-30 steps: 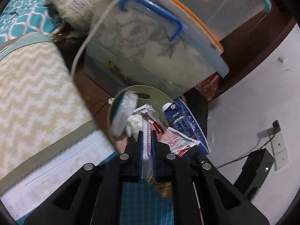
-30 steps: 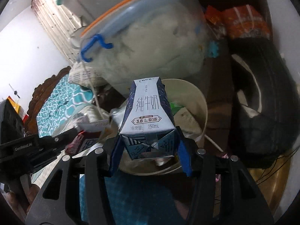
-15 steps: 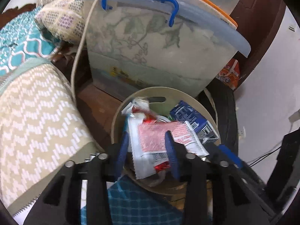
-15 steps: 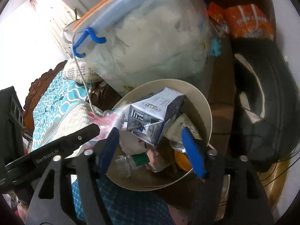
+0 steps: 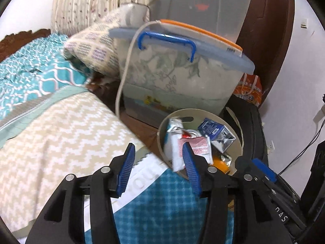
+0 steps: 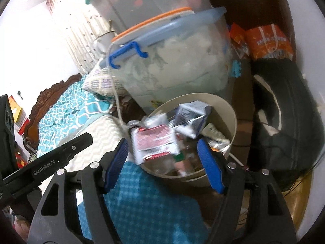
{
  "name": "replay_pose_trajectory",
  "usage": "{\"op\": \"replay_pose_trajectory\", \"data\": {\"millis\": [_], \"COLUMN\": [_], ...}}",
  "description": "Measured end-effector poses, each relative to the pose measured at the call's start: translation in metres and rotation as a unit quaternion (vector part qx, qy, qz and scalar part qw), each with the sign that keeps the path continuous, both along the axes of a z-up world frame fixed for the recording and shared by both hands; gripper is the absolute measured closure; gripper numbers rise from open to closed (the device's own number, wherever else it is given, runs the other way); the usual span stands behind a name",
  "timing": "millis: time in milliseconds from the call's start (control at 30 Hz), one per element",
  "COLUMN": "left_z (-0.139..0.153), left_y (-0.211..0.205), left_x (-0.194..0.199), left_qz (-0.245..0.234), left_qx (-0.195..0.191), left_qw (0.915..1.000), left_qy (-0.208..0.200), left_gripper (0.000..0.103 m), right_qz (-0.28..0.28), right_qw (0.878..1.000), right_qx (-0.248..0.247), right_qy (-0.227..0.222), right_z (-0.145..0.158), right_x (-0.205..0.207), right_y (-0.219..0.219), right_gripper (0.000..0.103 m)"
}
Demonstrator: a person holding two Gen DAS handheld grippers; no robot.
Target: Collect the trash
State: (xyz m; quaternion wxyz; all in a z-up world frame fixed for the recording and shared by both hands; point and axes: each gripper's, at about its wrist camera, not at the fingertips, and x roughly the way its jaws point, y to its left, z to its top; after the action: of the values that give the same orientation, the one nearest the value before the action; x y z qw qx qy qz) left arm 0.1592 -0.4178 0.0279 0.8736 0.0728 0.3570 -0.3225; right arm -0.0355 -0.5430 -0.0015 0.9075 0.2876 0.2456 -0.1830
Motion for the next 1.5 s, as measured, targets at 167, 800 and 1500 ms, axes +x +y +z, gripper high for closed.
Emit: {"op": "replay_pose_trajectory", "data": {"millis": [167,800,1500], "left_z": [0.007,0.008,-0.039], "left_y": [0.038,0.205,0.379], "left_x": [-0.021,-0.057,-0.117], "left_qz": [0.015,0.142,0.268], "left_qx": [0.013,0.048,0.064], "left_qw": [0.9995,0.9871,0.9608], "left_qy": [-0.024,-0.058,-0.033], "left_gripper": [0.052,0.049,0.043], "right_qz": [0.016,0.119,0.184], "right_qw": [1.0,0.993,0.981], "right_qx": [0.006,-0.016,-0.013], "right_qy": [-0.008,0.003,0.064], "right_z": [0.005,0.026,-0.01], "right_x": [-0.005,0.001,-0.008], "right_y": [0.033,0.167,0.276], "right_gripper": [0.031,0.028,0.01]}}
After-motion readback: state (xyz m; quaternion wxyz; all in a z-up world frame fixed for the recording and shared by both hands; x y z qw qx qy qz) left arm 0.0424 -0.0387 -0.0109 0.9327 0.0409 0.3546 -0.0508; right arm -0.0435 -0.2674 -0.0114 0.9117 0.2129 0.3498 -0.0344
